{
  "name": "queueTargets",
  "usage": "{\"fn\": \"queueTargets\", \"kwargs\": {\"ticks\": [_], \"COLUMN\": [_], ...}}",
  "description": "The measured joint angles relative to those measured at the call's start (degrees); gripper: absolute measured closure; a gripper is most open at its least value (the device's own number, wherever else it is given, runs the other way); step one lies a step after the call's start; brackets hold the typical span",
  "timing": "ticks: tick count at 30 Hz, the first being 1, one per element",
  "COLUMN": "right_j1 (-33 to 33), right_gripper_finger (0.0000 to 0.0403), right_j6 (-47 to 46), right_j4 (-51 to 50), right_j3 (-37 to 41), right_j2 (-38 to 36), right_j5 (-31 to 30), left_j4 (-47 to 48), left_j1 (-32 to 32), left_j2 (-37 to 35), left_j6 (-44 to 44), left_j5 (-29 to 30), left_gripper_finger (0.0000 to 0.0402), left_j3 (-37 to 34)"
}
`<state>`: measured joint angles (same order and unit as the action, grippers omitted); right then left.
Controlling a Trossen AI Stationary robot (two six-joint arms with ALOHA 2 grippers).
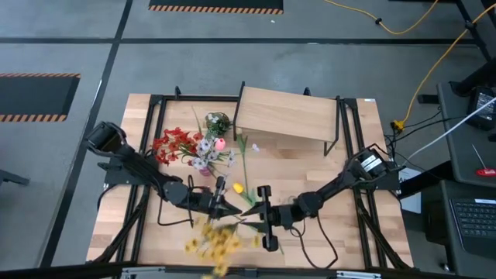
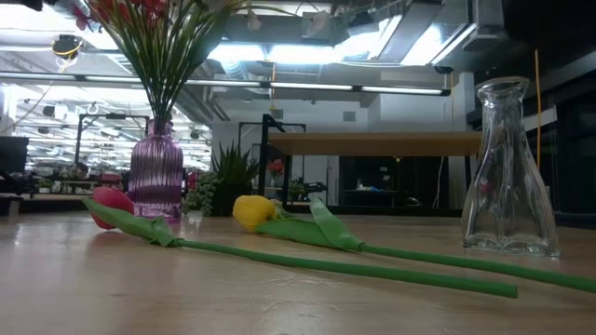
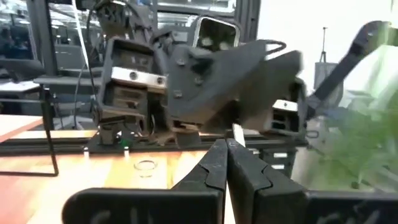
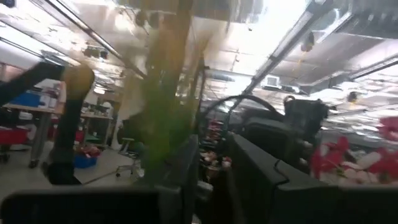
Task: Pick and place flowers into a vace then onto a shelf
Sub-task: Put the yellow flowers into the transparent vase
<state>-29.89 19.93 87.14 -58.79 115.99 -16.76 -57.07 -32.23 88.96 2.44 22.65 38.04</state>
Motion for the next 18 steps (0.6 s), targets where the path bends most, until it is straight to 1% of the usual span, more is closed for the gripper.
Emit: {"fn": "queueTargets", "kwargs": {"ticks": [4,9,14,18], "right_j1": [-1.6,-2.7,-3.4,-4.5], "right_gripper_finger": [0.0288,0.0279,0.0279,0.0279], "right_j6": [3.0,3.1,3.1,2.9], "right_j4": [-4.5,-16.8,-26.0,-32.5], "right_j3": [0.0,0.0,0.0,0.0], "right_j2": [-2.7,-7.3,-10.8,-13.1], "right_j5": [-3.5,-10.5,-11.0,-10.7], "left_j4": [5.3,7.9,9.4,13.6], "left_j1": [-0.7,-0.8,-1.9,-4.3], "left_j2": [-2.4,-3.4,-3.5,-6.1], "left_j6": [1.5,2.8,2.6,3.0], "left_j5": [2.6,3.8,3.7,6.6], "left_gripper_finger": [0.0401,0.0401,0.0401,0.04], "left_j3": [0.0,0.0,0.0,0.0]}}
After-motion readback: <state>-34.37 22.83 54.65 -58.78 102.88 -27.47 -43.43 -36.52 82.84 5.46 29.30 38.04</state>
